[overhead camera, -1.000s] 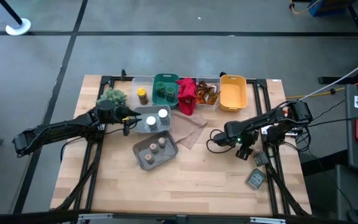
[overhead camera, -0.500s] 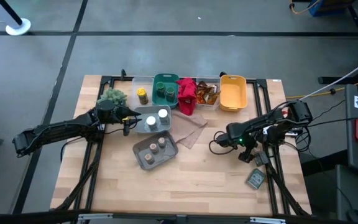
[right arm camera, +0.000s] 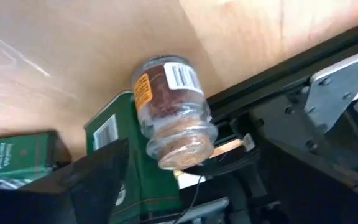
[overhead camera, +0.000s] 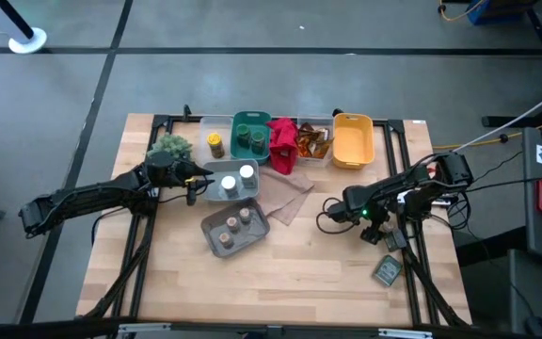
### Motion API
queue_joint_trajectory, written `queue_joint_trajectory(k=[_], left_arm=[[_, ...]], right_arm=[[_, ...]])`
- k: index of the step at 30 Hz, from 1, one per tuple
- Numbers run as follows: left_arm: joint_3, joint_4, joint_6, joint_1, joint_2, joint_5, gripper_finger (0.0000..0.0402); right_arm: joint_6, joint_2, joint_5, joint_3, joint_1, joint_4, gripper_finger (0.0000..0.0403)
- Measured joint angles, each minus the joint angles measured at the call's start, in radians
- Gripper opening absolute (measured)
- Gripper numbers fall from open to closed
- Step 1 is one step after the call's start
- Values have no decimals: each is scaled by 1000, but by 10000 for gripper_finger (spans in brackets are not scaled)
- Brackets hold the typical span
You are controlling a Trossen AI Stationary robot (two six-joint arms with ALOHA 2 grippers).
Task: Sort spices by type
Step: Put the brown seasoning bottle into the black bin
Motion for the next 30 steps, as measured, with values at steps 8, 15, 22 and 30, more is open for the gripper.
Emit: queue_joint_trajectory(k=[8,15,22,30], left_arm=[[0,0,0,0,0,0,127],[0,0,0,0,0,0,127],[0,0,0,0,0,0,127],[0,0,0,0,0,0,127]], right_arm=[[113,0,-55,-4,0,26,360],[177,0,-65,-4,2,31,360],[252,0,-99,-4,2,62,360],[316,0,-122,-4,1,97,360]])
